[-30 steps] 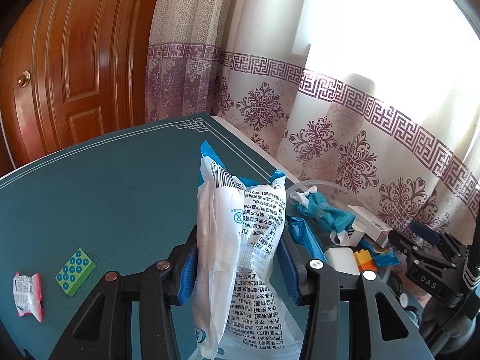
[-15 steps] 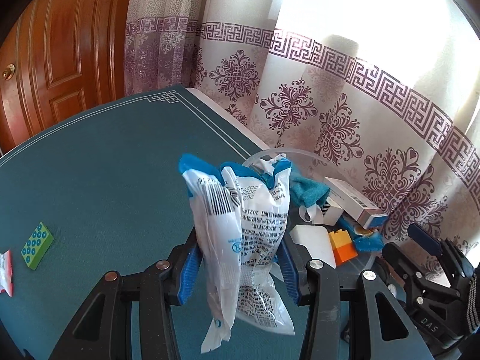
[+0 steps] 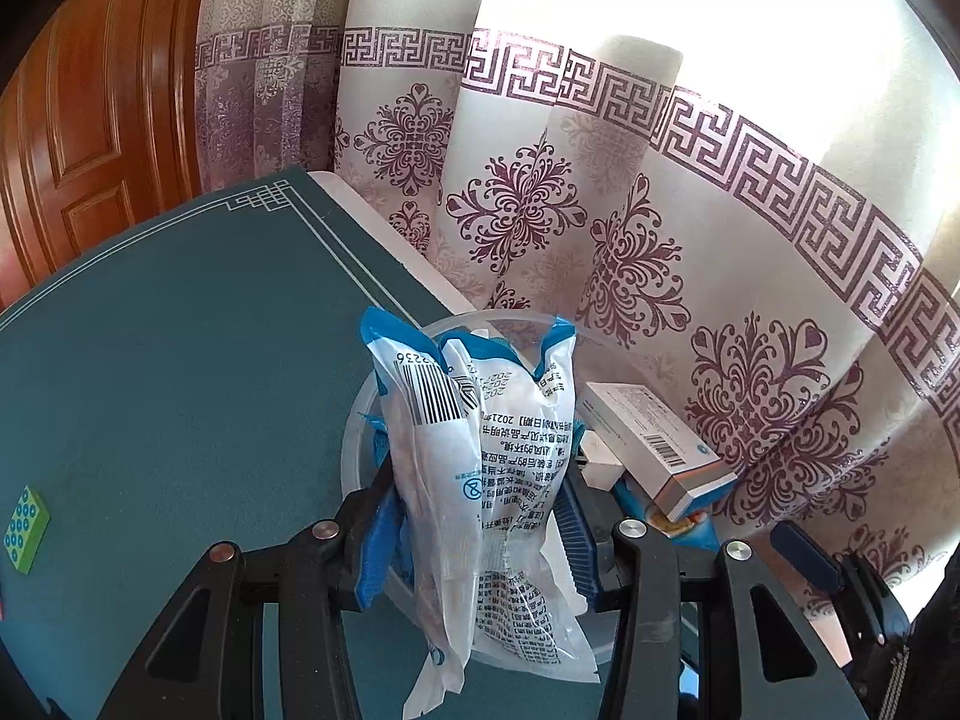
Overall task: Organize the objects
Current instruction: 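Open right tool over the bowl while left tool lowers and releases the packet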
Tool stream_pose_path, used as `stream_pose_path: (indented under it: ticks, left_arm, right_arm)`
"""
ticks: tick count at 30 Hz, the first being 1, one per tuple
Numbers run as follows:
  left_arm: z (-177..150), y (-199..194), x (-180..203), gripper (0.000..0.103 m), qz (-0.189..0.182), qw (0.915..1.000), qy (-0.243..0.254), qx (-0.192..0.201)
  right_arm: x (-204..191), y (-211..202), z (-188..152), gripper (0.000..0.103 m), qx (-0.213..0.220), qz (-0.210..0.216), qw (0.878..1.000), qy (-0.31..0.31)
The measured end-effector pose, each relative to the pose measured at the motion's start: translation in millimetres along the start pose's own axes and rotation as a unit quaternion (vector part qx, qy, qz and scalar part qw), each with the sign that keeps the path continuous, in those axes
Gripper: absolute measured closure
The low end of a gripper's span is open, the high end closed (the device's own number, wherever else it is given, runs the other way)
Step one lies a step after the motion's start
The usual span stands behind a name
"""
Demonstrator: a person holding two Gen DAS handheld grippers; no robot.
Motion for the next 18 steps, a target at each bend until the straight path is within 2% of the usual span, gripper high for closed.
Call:
stream_pose_path:
  ticks: [8,9,12,13,18]
  left_arm:
    - [17,23,-7,0.052,-0.03,0.9971,-0.067,-0.02]
    - [17,23,-9,0.048,-0.026,0.9969,-0.073,-0.018]
    - [16,19,-16,0.025,-0.016,0.9968,-0.078,-0.006]
    - [16,16,-18,0.021,-0.011,0.9971,-0.076,0.001]
    - [16,4,-24,0.021,0.021,0.9981,-0.054,0.02]
  right_arm:
    - [-2,3,-2,0.032,-0.001,0.012,1.0,0.001]
    - [-3,4,-2,0.032,-0.002,0.013,1.0,0.0]
    - [-5,5,-3,0.032,-0.003,0.014,1.0,-0.001]
    - [-6,5,-3,0.032,-0.003,0.014,1.0,-0.001]
    - [-11,4,-3,0.032,-0.002,0.017,1.0,-0.003]
Point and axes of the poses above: each gripper's, at about its wrist camera, not at the fingertips, and y roughly the way its jaws point, x to its right, z to its top, the point moved 5 cm from there along y, roughly the way its jaws point, and after that the axes turned 2 degrees about x, right-handed, at the moved point
